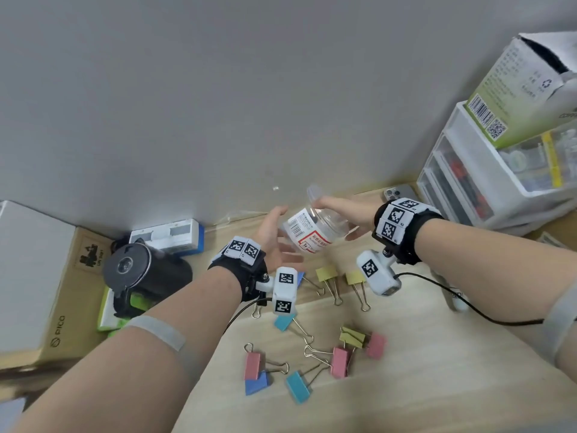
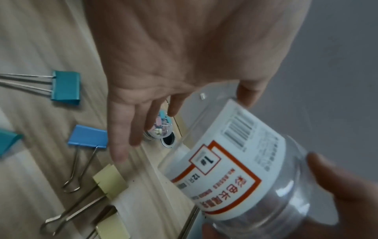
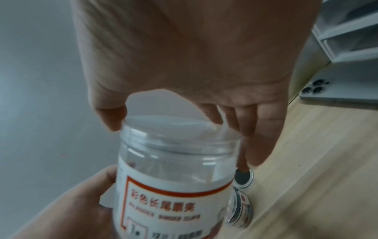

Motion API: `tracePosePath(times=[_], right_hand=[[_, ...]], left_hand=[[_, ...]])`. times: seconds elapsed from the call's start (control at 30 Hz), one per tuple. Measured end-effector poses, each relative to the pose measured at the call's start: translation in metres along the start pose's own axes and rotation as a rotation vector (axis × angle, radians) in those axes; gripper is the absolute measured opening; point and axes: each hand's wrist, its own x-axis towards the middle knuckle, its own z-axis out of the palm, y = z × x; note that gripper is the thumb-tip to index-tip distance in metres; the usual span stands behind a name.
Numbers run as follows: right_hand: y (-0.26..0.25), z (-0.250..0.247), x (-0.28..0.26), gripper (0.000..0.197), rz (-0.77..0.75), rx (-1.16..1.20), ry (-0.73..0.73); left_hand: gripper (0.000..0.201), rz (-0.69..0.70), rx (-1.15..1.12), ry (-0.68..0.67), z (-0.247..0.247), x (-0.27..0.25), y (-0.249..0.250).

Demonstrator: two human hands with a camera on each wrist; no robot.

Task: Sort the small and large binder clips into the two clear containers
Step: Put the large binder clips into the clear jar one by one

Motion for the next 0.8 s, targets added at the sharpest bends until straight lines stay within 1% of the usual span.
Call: tracePosePath(times=[0.03, 0.07, 0.1, 0.2, 0.23, 0.27, 0.37, 0.4, 0.47, 0.53, 0.57, 0.6, 0.67, 0.73, 0.8], right_hand=[[-0.001, 0.004, -0.001, 0.056, -0.003, 0.021, -0.043], [-0.002, 0.008, -0.002, 0.055, 0.002, 0.027, -0.076], [-0.003, 0.012, -0.003, 0.06, -0.004, 0.025, -0.1], [-0.007, 0.022, -0.003, 0.08, -0.008, -0.021, -0.121], [-0.007, 0.024, -0.003, 0.082, -0.002, -0.032, -0.125], [-0.008, 0.026, -0.003, 0.078, 0.002, -0.036, -0.134], [-0.008, 0.029, -0.004, 0.058, -0.013, -0.013, -0.148], [-0.008, 0.028, -0.004, 0.056, -0.025, -0.007, -0.142], [-0.004, 0.027, -0.003, 0.062, -0.021, -0.008, -0.136], [0.002, 0.025, -0.002, 0.064, -0.019, -0.028, -0.15], [0.006, 0.024, -0.001, 0.067, -0.034, -0.032, -0.152], [0.009, 0.023, 0.002, 0.074, -0.061, -0.033, -0.138], [0.016, 0.02, 0.008, 0.094, -0.129, -0.043, -0.097], [0.019, 0.016, 0.012, 0.102, -0.205, -0.09, -0.105], [0.025, 0.013, 0.017, 0.112, -0.26, -0.164, -0.132]], left_hand=[[0.075, 0.015, -0.052, -0.029, -0.003, -0.002, -0.003], [0.076, 0.025, -0.087, -0.051, -0.006, -0.004, -0.006], [0.077, 0.036, -0.099, -0.055, -0.009, -0.006, -0.009], [0.079, 0.046, -0.09, -0.007, -0.015, -0.01, -0.015], [0.08, 0.041, -0.093, -0.009, -0.017, -0.011, -0.016], [0.08, 0.032, -0.101, -0.022, -0.018, -0.012, -0.017], [0.077, 0.016, -0.152, -0.088, -0.02, -0.016, -0.02], [0.079, 0.016, -0.148, -0.099, -0.021, -0.016, -0.02], [0.085, -0.012, -0.096, -0.101, -0.022, -0.015, -0.019], [0.084, -0.045, -0.055, -0.092, -0.02, -0.014, -0.014], [0.082, -0.061, -0.052, -0.088, -0.019, -0.014, -0.012], [0.08, -0.077, -0.049, -0.087, -0.018, -0.012, -0.011], [0.079, -0.099, -0.055, -0.076, -0.018, -0.008, -0.01], [0.08, -0.122, -0.058, -0.07, -0.019, -0.003, -0.013], [0.076, -0.144, -0.062, -0.059, -0.018, 0.003, -0.014]])
